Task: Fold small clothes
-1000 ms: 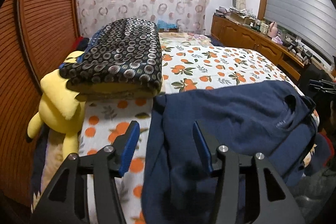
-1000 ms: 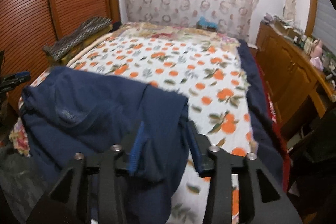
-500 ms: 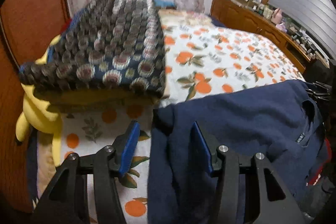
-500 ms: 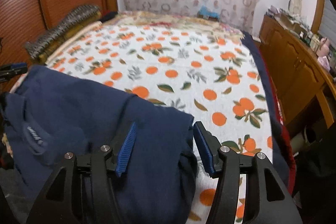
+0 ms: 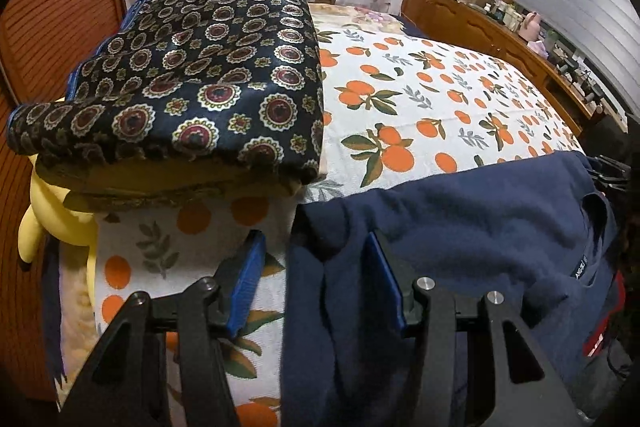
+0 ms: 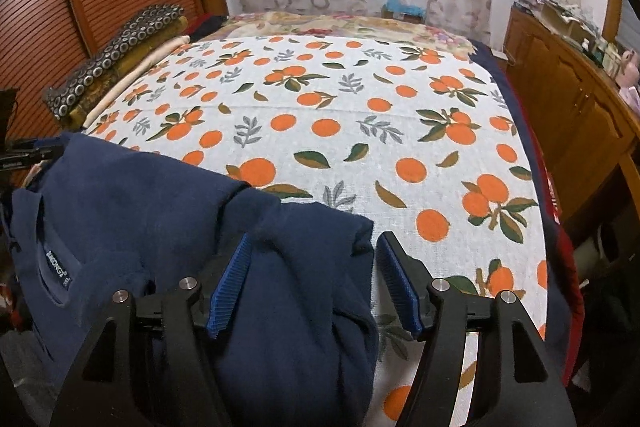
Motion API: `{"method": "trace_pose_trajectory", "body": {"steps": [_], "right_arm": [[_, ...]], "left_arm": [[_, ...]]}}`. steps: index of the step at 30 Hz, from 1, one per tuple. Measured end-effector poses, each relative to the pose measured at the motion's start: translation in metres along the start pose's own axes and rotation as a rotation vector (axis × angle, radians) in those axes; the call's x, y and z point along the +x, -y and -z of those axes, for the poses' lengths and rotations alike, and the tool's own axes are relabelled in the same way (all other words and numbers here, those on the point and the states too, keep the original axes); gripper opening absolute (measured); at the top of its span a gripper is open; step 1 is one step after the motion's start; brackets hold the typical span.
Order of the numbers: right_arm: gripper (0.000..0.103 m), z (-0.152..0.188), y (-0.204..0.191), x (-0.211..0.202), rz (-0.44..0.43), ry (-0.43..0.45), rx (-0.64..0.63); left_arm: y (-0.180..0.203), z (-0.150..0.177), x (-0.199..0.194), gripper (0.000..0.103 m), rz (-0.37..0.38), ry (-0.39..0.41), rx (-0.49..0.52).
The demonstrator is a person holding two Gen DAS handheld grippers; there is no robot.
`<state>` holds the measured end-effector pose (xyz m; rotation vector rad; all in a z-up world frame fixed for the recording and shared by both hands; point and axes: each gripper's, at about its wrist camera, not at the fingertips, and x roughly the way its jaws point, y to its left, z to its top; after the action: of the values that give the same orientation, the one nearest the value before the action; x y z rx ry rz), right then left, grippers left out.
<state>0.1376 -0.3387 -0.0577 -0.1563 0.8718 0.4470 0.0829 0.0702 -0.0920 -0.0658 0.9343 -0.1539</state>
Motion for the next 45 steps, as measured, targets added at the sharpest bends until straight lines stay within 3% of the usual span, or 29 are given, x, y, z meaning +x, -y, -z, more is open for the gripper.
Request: {"method": "trace_pose_trajectory", "body": {"steps": [3, 5, 7, 12, 22, 34, 42, 45], "right_arm": [[0.041, 0.001, -0.005, -0.002, -0.033, 0.003, -0.021], [0.028, 0.002, -0.010, -0.004, -0.053, 0.001, -0.037], [0.016, 0.004, -0.015, -0.006, -0.085, -0.007, -0.057], [0.013, 0.005, -0.026, -0.024, -0.122, 0.014, -0.078], [0.011, -0.006, -0.032, -0.158, -0.074, 0.328, -0.051], [0.011, -0.048, -0.054, -0.301, -0.012, 0.589, -0.175], [0.011, -0.061, -0.062, -0.373, 0.020, 0.732, -0.222], [0.011, -0.071, -0.061, -0.389, 0.038, 0.767, -0.232]], "left_arm": [[0.008, 0.001, 0.001, 0.046, 0.055, -0.001, 0.034], [0.018, 0.002, 0.001, 0.022, 0.081, -0.013, 0.076], [0.022, 0.002, -0.005, 0.008, 0.099, -0.013, 0.092], [0.035, 0.000, -0.059, 0.006, 0.140, 0.122, 0.108], [0.068, -0.011, -0.196, 0.006, 0.181, 0.449, 0.145], [0.066, -0.034, -0.302, 0.006, 0.164, 0.695, 0.172], [0.067, -0.060, -0.349, 0.006, 0.154, 0.820, 0.188], [0.065, -0.079, -0.344, 0.006, 0.125, 0.826, 0.175]]}}
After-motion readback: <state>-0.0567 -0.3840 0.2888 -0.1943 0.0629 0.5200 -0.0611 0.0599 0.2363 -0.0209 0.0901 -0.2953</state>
